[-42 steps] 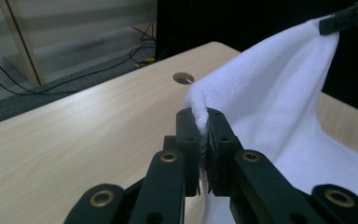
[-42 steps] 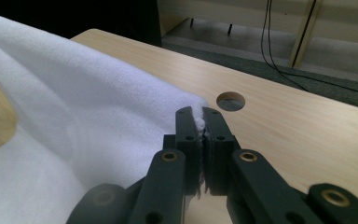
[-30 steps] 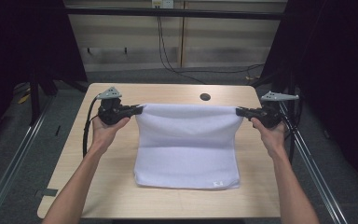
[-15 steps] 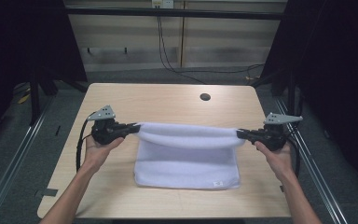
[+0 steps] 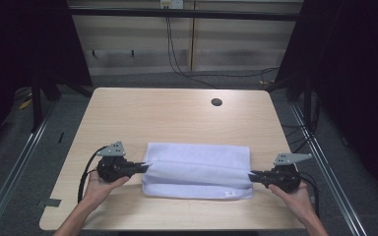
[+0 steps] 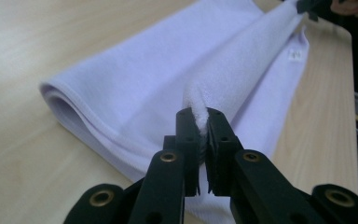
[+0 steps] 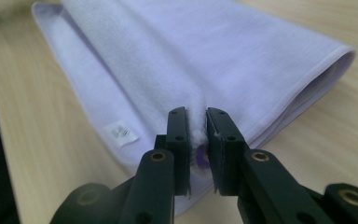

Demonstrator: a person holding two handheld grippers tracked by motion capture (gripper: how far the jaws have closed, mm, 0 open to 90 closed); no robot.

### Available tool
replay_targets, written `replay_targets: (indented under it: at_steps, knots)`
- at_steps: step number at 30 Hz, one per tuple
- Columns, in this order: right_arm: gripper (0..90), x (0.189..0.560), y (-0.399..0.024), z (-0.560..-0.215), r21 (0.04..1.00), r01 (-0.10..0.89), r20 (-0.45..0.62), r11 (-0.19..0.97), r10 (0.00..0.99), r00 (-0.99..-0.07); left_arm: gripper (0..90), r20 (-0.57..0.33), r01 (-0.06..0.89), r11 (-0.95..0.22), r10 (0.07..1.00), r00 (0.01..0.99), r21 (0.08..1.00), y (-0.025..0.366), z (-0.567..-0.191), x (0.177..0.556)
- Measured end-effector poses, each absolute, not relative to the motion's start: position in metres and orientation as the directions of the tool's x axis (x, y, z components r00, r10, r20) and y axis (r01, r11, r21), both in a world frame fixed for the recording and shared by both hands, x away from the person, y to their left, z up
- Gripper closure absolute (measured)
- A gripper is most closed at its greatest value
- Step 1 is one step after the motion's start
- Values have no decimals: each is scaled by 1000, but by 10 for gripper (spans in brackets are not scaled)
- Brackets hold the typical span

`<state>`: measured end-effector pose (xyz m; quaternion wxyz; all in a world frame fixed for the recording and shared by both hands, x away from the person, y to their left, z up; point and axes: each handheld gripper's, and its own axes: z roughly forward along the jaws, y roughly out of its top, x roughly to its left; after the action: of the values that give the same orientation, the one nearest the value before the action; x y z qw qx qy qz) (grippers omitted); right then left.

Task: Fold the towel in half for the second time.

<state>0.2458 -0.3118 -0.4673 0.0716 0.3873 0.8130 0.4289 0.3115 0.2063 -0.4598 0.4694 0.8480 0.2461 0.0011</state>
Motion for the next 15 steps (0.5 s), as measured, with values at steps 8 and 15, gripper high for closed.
replay_targets:
  at_steps: [8,15]
  knots:
    - [746,212,-308,-483,705,600,228,378,680,-696,853,-234,403,-559,350,907,725,208,-478,280]
    - [597,194,-303,-488,651,629,210,425,695,-687,749,-262,411,-612,323,910,676,211,-489,265]
